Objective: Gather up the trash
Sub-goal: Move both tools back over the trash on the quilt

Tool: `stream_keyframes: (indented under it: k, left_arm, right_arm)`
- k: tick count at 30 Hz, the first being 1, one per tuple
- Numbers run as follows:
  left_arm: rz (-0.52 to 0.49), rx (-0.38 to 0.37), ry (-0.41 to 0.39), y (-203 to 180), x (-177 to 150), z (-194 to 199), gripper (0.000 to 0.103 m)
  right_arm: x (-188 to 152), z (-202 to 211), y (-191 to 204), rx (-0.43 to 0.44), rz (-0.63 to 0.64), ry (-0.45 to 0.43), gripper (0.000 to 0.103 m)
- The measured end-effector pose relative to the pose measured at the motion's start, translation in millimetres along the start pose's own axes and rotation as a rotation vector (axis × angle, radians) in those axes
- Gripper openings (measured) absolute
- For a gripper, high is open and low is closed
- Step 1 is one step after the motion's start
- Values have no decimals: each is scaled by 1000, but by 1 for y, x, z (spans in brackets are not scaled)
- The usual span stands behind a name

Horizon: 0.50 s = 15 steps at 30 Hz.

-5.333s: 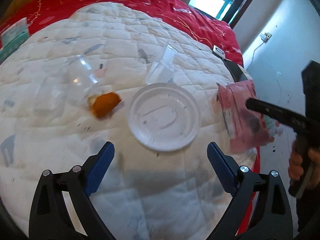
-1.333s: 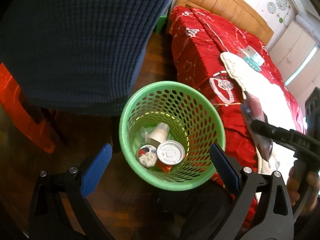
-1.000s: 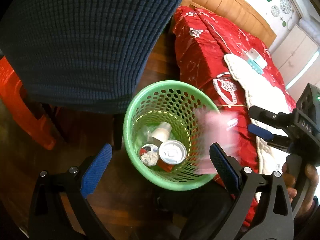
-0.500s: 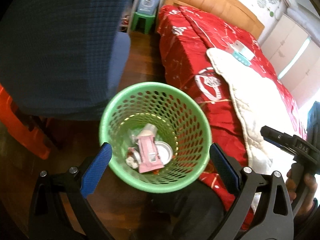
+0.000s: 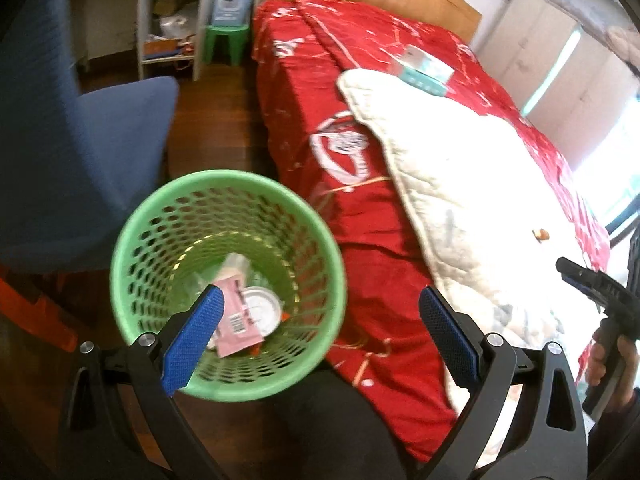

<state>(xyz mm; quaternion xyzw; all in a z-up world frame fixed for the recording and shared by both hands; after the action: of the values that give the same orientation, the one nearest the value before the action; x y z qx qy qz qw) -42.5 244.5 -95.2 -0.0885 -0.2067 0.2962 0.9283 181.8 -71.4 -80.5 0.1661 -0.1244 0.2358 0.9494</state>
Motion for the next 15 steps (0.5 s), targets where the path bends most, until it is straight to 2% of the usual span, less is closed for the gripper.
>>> stream_keyframes:
  k: [9,15]
  left_arm:
    - [-102,-23,25,-60,21,-19,95]
    - [-170,-42,24,-101,41,-29,95]
  right_arm:
    - [22,43,-112,-65,-202,-85,76]
    - [47,55,-178,-43,-331,-111,74]
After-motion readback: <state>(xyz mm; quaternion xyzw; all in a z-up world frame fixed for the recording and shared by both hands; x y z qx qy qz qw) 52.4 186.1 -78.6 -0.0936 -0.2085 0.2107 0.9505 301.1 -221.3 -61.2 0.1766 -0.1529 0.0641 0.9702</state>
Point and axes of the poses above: each gripper's, at about its wrist camera, not at the fingertips, and z roughly against the way its jaws point, y to its left, x to its top, the point moved 1 cm from there along -z, roughly the way its jaws point, and after that the axes turned 14 degrees about y, right-handed, at the moved point
